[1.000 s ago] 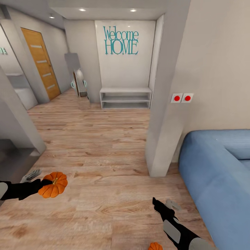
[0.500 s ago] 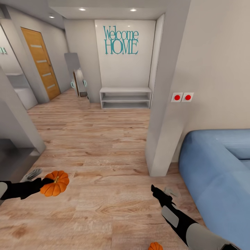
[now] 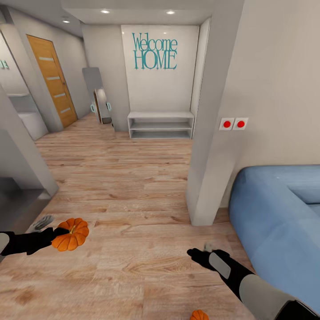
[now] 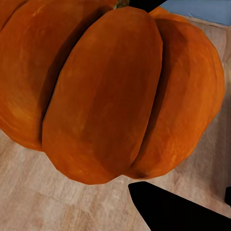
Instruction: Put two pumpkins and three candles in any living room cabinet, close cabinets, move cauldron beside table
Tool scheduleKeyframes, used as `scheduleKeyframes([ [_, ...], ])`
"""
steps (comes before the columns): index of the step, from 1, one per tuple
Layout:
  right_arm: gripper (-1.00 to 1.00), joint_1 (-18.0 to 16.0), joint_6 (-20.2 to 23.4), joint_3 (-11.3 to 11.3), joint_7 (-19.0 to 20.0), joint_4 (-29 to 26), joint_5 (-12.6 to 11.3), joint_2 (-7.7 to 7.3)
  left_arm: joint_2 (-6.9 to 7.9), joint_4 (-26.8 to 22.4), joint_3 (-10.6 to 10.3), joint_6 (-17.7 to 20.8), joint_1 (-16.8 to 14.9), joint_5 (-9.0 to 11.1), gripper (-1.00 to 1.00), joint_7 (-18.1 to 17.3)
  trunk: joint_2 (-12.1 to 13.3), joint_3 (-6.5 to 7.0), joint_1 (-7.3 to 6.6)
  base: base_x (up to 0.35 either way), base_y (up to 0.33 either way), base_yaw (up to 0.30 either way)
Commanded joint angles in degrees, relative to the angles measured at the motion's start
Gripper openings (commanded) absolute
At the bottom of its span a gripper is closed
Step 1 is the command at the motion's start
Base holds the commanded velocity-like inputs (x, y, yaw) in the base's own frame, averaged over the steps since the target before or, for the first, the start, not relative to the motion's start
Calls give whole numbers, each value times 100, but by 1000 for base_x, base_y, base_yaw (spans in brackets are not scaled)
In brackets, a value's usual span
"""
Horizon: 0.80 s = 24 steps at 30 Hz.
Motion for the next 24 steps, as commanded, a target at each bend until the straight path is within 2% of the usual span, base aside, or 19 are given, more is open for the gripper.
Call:
scheduleKeyframes([
  [1, 100, -10, 102, 39, -50, -16, -52, -8, -1, -3, 9, 26, -5, -32, -100, -30, -45, -24, 23, 0, 0, 0],
  [7, 100, -64, 441, 41, -71, -12, -53, -9, -8, -8, 1, 26, -5, -24, -100, -105, -286, -132, 155, 0, 0, 0],
  [9, 100, -71, 477, 40, -67, -14, -57, -9, 0, -5, -5, 26, -5, -29, -100, -449, -286, -132, 155, 0, 0, 0],
  [13, 100, -74, 494, 39, -56, -18, -70, -11, 142, 17, -21, 26, -5, -86, -100, -1310, -286, -132, 155, 0, 0, 0],
  [17, 100, -74, 494, 39, -48, -20, -76, -11, 254, 45, -24, 26, -5, -73, -100, -1655, -286, -132, 155, 0, 0, 0],
  [20, 100, -76, 491, 39, -42, -20, -78, -11, 358, 63, -36, 26, 1, -70, -100, -2065, -286, -132, 155, 0, 0, 0],
  [23, 100, -74, 491, 39, -36, -20, -84, -11, 459, 86, -41, 26, 9, -98, -100, -2576, -326, -150, 176, 0, 0, 0],
  [24, 100, -73, 491, 39, -34, -20, -86, -11, 569, 115, -47, 26, 15, -102, -100, -2830, -366, -168, 198, 0, 0, 0],
])
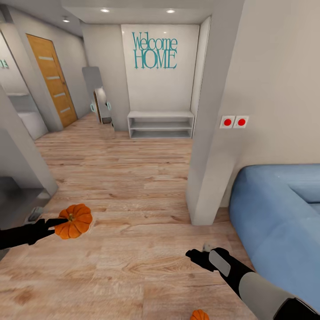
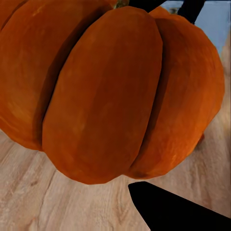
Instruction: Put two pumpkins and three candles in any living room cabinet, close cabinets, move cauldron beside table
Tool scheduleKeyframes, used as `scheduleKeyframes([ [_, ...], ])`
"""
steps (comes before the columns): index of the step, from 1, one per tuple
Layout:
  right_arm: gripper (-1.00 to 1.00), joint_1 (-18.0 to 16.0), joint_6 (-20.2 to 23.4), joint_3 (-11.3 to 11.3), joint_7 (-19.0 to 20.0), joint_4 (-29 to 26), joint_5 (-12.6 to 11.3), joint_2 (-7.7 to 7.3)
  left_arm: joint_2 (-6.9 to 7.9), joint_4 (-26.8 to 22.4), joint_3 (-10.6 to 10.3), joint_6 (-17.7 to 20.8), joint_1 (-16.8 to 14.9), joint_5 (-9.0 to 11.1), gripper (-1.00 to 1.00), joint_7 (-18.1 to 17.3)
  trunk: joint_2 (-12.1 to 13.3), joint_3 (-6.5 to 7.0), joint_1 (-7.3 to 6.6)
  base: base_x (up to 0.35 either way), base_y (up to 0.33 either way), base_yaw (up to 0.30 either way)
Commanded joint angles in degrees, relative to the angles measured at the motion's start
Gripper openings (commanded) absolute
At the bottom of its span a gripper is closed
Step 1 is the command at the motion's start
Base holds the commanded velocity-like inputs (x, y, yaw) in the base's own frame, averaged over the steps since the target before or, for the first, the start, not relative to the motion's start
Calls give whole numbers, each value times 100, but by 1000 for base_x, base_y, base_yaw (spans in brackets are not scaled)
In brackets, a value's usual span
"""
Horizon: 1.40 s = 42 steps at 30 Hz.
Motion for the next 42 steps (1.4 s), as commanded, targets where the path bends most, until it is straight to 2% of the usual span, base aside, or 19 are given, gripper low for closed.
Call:
scheduleKeyframes([
  [1, 100, -4, 11, 40, -49, -18, -60, -7, 40, 17, 2, 28, 0, -32, -100, -99, -45, -24, 23, 0, 0, 0],
  [4, 100, -5, 17, 40, -54, -18, -59, -7, 205, 175, -1, 28, 4, -40, -100, -440, -165, -78, 89, 0, 0, 0],
  [8, 100, -11, 36, 40, -67, -14, -53, -7, 285, 256, -6, 28, 5, -45, -100, -616, -326, -150, 177, 0, 0, 0],
  [19, 100, -17, 259, 24, -115, 82, -65, -7, 312, 278, -40, 28, 5, -43, -100, -671, -767, -348, 418, 0, 0, 0],
  [25, 100, -17, 257, -212, -281, 109, -93, -2, 312, 237, -226, 32, 5, -38, -100, -691, -1007, -455, 550, 0, 0, 0],
  [30, 100, 10, 159, -382, -298, 113, -287, -16, 312, 237, -280, 33, 5, -41, -100, -886, -1208, -545, 660, 0, 0, 0],
  [33, 100, 64, -141, -466, -280, 141, -353, -21, 312, 261, -288, 30, 5, -43, -100, -955, -1328, -599, 726, 0, 0, 0],
  [37, 100, 268, -588, -484, -235, 170, -367, -17, 312, 268, -291, 31, 5, -43, -100, -975, -1489, -671, 814, 0, 0, 0],
  [42, 100, 372, -697, -486, -236, 179, -373, -16, 312, 245, -299, 29, 5, -45, -100, -979, -1689, -761, 923, 0, 0, 0],
])
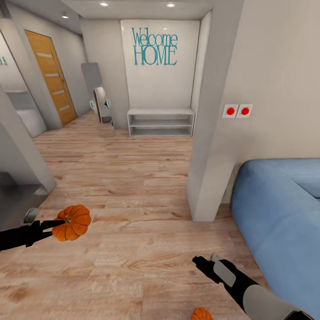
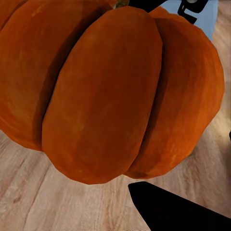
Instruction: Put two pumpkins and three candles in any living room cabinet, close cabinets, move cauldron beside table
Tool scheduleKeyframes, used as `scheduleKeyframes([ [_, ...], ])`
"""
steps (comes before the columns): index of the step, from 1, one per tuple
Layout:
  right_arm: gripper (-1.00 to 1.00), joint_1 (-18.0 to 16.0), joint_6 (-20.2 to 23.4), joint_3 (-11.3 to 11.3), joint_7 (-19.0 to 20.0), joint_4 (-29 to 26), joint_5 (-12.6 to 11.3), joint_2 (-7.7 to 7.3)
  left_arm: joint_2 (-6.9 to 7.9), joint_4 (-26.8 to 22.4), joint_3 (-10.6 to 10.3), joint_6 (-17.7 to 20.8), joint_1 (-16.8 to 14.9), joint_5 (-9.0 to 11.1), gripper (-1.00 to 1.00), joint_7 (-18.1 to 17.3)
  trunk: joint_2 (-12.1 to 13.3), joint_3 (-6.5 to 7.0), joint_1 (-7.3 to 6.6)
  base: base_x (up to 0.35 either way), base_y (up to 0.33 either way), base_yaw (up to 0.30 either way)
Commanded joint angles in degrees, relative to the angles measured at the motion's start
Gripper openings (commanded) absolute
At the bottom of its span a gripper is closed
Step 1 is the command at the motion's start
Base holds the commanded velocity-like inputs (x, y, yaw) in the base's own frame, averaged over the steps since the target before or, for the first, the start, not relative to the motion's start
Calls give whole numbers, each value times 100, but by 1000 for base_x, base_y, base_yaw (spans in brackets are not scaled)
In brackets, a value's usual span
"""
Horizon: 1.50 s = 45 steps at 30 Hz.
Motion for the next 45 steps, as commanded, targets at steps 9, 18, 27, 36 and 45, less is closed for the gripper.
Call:
scheduleKeyframes([
  [9, 100, 12, -59, 42, -49, -4, -18, -7, 0, -26, 5, 21, -5, -12, -100, -16, -365, -167, 198, 0, 0, -144],
  [18, 100, 13, -205, 45, -42, 141, -36, -6, 0, -35, -4, 20, -5, -19, -100, -16, -726, -329, 396, 0, 0, -33],
  [27, 100, 13, -241, 46, -40, 167, -10, -6, 0, -38, -40, 20, -5, -19, -100, -16, -1087, -487, 593, 0, 0, -8],
  [36, 100, 13, -827, 52, -33, 432, 6, -6, 0, -38, -49, 20, -5, -17, -100, -16, -1167, -521, 637, 0, 0, -3],
  [45, 100, 13, -851, 46, -33, 459, -39, -6, 0, -38, -56, 20, -5, -19, -100, -16, -1167, -521, 637, -118, 80, -11],
])
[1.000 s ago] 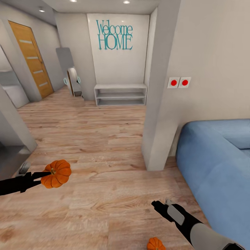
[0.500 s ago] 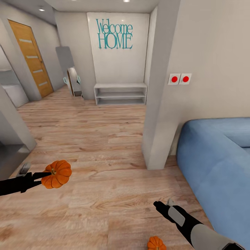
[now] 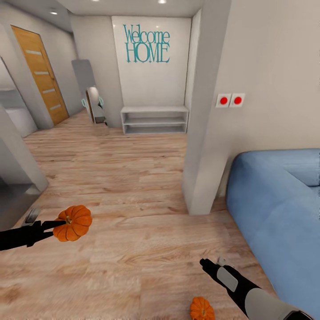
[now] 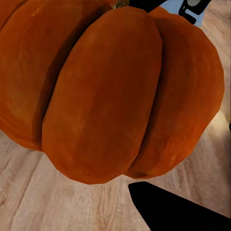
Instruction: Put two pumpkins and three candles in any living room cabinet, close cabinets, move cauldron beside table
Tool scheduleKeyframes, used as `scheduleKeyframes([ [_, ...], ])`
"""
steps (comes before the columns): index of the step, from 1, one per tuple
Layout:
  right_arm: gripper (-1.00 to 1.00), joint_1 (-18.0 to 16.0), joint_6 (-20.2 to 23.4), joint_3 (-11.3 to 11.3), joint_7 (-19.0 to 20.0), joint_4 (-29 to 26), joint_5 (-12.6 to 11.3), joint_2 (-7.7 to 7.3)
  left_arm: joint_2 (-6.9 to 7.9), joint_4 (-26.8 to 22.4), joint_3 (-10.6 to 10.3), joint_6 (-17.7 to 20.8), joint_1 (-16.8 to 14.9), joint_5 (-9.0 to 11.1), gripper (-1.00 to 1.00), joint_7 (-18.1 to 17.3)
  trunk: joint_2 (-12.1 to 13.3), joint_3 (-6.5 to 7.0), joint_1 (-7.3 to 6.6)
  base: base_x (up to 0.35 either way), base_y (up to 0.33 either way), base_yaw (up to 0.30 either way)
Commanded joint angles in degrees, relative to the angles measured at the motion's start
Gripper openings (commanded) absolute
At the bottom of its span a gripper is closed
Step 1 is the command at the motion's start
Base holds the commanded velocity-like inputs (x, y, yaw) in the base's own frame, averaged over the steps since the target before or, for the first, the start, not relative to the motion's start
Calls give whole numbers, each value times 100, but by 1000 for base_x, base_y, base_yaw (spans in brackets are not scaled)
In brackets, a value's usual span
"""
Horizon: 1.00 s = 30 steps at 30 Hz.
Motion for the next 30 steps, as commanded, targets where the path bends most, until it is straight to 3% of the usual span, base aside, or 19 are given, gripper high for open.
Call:
scheduleKeyframes([
  [1, 100, -2, 22, 36, -44, -16, -24, -5, 0, 1, 6, 24, -4, -1, -100, -15, -3, -5, -3, -215, 168, -143],
  [9, 100, -2, 17, 37, -43, -15, -20, -5, 0, 1, 6, 24, -4, -1, -100, -15, -3, -5, -3, -111, 81, -178],
  [26, 100, 129, -147, 44, -8, -23, 53, -6, 5, 1, 10, 24, -4, -10, -100, -15, -3, -5, -3, -3, 56, -8],
  [30, 100, 130, -160, 46, -10, -23, 53, -6, 8, 1, 11, 25, -4, -9, -100, -15, -163, -77, 85, 0, 1, 0],
])
